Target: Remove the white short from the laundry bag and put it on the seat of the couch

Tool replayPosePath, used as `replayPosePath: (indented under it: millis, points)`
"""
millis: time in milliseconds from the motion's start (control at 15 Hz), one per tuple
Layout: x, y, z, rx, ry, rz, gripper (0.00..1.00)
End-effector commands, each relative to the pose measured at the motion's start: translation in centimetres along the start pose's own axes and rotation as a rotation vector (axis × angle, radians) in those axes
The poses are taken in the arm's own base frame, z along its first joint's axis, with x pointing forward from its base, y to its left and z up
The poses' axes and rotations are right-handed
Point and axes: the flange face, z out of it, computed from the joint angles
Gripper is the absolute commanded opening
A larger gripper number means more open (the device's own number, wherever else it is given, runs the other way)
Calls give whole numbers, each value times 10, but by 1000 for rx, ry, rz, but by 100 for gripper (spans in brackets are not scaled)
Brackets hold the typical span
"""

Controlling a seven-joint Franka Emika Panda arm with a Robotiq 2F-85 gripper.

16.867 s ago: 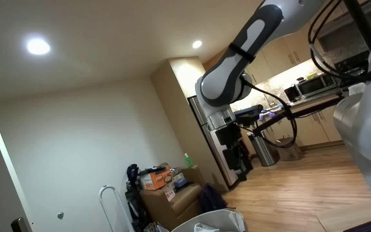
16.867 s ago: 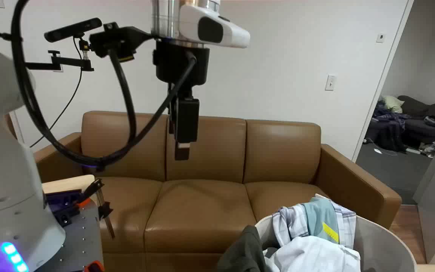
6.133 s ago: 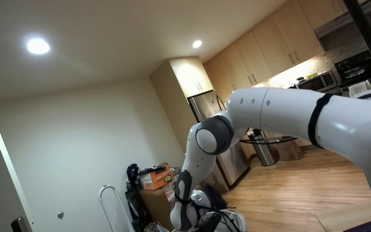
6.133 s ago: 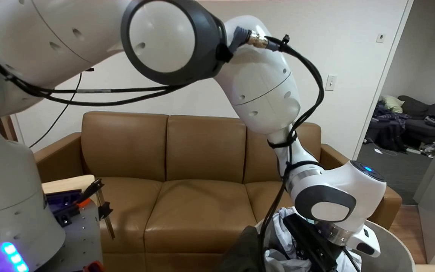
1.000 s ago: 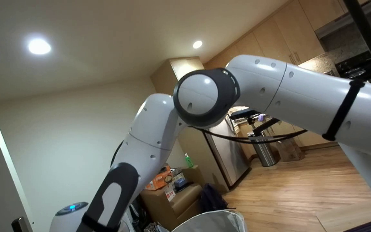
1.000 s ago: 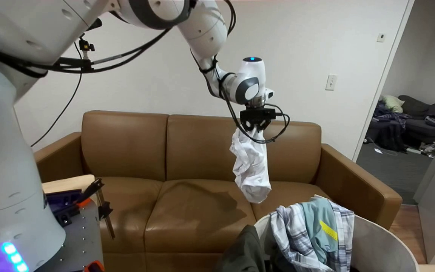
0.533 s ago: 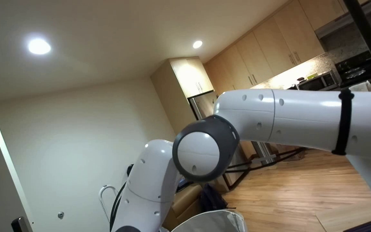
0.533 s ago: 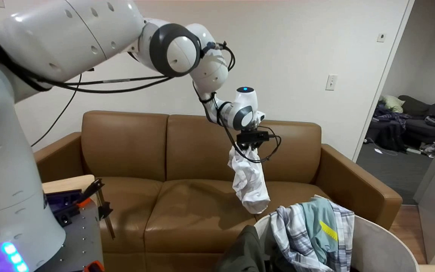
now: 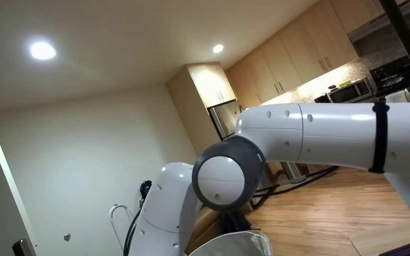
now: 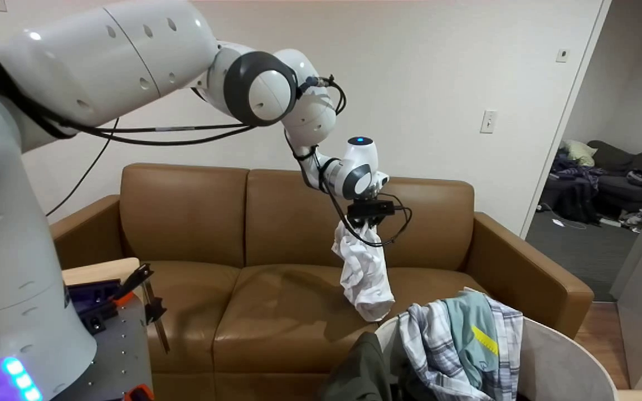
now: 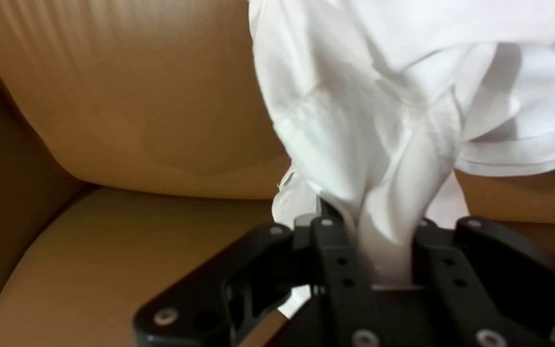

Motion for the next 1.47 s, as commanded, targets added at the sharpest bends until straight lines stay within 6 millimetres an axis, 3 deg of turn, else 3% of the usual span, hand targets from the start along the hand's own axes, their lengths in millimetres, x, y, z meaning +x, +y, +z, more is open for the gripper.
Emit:
replayPosePath:
  millis: [0, 400, 667, 733, 800, 1067, 1400]
  points:
    - [13, -12, 13, 0, 7, -42, 6]
    - [27, -50, 64, 100, 20, -127, 6]
    - [21, -61, 87, 181, 2, -150, 6]
    - [19, -61, 91, 197, 2, -154, 36]
    - [17, -61, 96, 213, 6, -156, 37]
    - [17, -62, 97, 275, -6, -171, 62]
    - [22, -57, 76, 421, -86, -270, 93]
